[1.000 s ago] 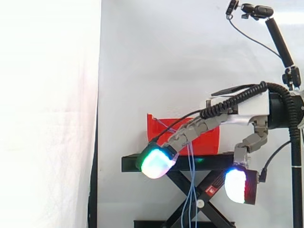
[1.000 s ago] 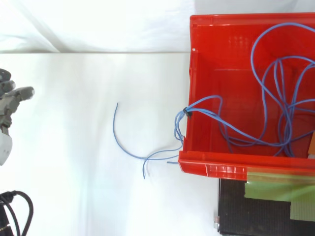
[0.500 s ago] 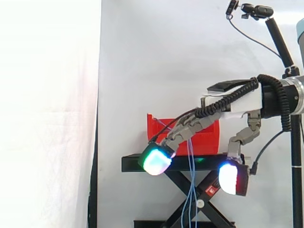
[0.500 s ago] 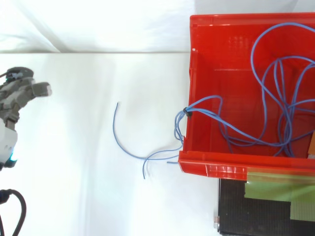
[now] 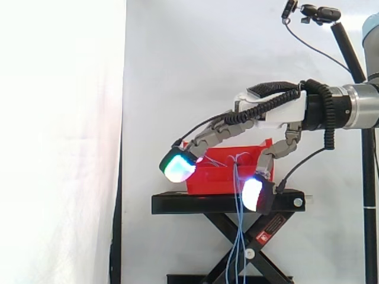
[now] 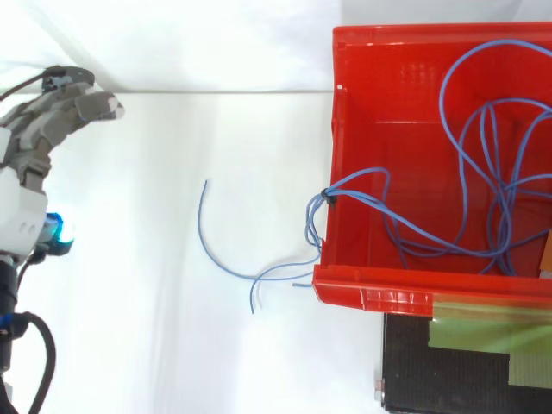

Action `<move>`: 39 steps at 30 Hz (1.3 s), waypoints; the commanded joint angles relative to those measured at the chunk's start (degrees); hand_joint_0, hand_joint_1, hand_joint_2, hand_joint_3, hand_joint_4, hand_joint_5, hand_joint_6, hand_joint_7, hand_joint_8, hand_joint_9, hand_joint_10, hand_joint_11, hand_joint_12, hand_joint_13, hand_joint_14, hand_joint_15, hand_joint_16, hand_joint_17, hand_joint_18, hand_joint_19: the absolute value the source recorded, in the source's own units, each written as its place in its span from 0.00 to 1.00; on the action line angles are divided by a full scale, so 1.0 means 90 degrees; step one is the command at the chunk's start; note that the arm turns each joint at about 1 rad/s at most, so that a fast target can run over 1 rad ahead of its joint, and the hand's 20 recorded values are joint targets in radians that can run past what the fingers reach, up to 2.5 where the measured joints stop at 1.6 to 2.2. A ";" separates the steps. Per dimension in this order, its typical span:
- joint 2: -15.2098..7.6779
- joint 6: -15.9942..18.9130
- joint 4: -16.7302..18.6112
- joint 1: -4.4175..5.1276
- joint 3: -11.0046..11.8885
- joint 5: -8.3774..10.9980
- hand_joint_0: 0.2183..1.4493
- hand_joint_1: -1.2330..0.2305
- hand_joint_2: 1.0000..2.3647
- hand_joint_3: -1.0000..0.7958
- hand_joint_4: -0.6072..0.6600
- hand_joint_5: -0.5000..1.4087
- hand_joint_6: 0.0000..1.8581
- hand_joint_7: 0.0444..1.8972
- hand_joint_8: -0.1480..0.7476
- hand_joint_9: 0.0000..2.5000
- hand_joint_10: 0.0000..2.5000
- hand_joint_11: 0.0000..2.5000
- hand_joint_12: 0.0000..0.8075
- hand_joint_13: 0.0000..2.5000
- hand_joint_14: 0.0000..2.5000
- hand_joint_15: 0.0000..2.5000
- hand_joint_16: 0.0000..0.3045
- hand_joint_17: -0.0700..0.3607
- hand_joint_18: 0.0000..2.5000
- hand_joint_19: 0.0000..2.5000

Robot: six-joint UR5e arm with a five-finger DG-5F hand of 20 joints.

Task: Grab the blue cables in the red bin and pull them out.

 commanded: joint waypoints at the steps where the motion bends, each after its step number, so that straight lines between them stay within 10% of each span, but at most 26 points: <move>1: 0.0002 -0.0166 0.0000 -0.0039 0.0003 0.0019 0.39 0.25 0.00 0.00 0.64 0.49 0.01 0.22 0.44 0.20 0.01 0.15 0.46 0.22 0.01 0.16 0.19 0.46 0.18 0.19; 7: 0.0002 -0.0537 0.0098 -0.0136 0.0003 0.0370 0.40 0.25 0.00 0.00 0.65 0.51 0.01 0.26 0.44 0.20 0.01 0.15 0.46 0.22 0.01 0.16 0.19 0.46 0.18 0.19; 39: -0.0008 -0.1172 0.0137 -0.0351 -0.0300 0.0390 0.44 0.23 0.00 0.00 0.62 0.61 0.01 0.28 0.43 0.22 0.01 0.15 0.44 0.23 0.01 0.16 0.17 0.44 0.18 0.19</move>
